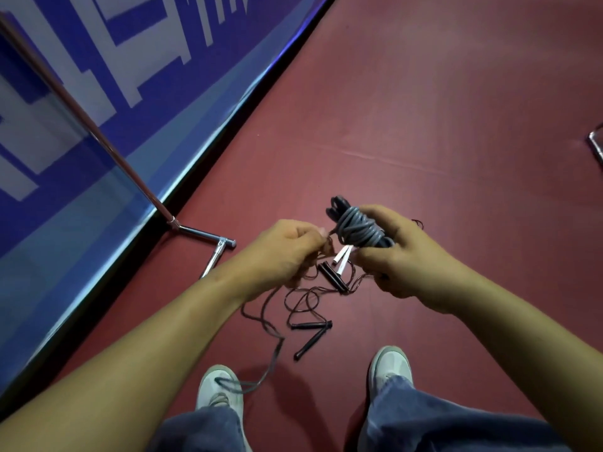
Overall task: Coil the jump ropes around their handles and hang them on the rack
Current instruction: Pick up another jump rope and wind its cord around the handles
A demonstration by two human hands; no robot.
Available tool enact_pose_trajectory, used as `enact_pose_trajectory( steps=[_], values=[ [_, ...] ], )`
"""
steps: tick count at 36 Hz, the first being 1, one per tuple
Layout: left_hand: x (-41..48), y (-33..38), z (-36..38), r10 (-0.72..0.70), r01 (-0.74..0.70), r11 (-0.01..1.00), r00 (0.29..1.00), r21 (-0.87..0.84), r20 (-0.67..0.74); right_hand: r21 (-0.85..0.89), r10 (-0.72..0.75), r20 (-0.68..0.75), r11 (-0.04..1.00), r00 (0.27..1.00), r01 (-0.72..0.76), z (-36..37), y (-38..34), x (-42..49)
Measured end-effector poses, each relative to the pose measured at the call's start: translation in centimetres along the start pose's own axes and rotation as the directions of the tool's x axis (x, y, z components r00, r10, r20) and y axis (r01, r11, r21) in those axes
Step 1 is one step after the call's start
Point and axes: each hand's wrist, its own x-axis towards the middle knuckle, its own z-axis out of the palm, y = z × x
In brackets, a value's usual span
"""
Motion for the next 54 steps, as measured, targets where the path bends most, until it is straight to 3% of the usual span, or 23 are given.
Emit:
enact_pose_trajectory(
  steps=[6,9,14,19,27,31,34,39,42,45,47,49,54],
  values=[
    [-1.0,1.5,-0.7,0.047,-0.030,0.976,0.996,0.214,-0.072,-0.446,-0.110,-0.092,0.893,0.990,0.058,0.8,1.0,0.3],
    [-1.2,2.1,0.7,0.113,-0.042,0.895,0.985,0.445,-0.133,-0.504,-0.149,-0.147,0.862,0.978,0.055,1.6,1.1,0.6],
    [-1.0,1.9,1.8,0.138,-0.012,0.807,0.976,0.591,-0.169,-0.487,-0.151,-0.169,0.872,0.974,0.051,1.7,1.2,0.7],
    [-1.1,2.4,1.4,0.134,-0.012,0.820,0.976,0.572,-0.171,-0.536,-0.198,-0.178,0.841,0.964,0.074,2.2,1.1,0.2],
    [-1.2,2.7,1.1,0.055,0.097,0.843,0.963,0.529,-0.264,-0.805,-0.305,-0.149,0.590,0.941,0.064,3.8,1.2,-0.1],
    [-1.2,2.3,0.8,0.048,0.087,0.861,0.967,0.501,-0.249,-0.835,-0.267,-0.117,0.548,0.957,0.051,3.6,1.0,-0.2],
    [-1.5,1.8,0.5,0.042,0.070,0.883,0.973,0.465,-0.227,-0.698,-0.156,-0.066,0.713,0.986,0.066,3.1,0.3,-0.6],
    [-2.0,1.0,0.0,0.113,-0.035,0.907,0.980,0.419,-0.162,-0.234,0.100,0.120,0.970,0.988,-0.070,1.1,-0.5,-0.5],
    [-2.3,1.1,0.2,0.198,-0.162,0.941,0.976,0.297,-0.093,0.139,0.137,0.268,0.974,0.954,-0.179,0.2,-0.3,-0.7],
    [-2.5,2.1,0.6,0.272,-0.244,0.927,0.960,0.285,-0.063,0.425,0.107,0.485,0.839,0.868,-0.341,0.4,-0.2,-1.0],
    [-2.6,2.4,0.6,0.286,-0.263,0.926,0.957,0.270,-0.050,0.507,0.055,0.608,0.741,0.792,-0.441,0.6,0.1,-1.2],
    [-2.6,2.3,0.5,0.290,-0.268,0.924,0.956,0.273,-0.041,0.523,0.017,0.636,0.726,0.772,-0.446,0.5,0.2,-1.2],
    [-2.4,2.2,0.5,0.238,-0.198,0.907,0.969,0.373,-0.065,0.361,0.102,0.400,0.896,0.911,-0.259,0.5,0.0,-0.7]
  ],
)
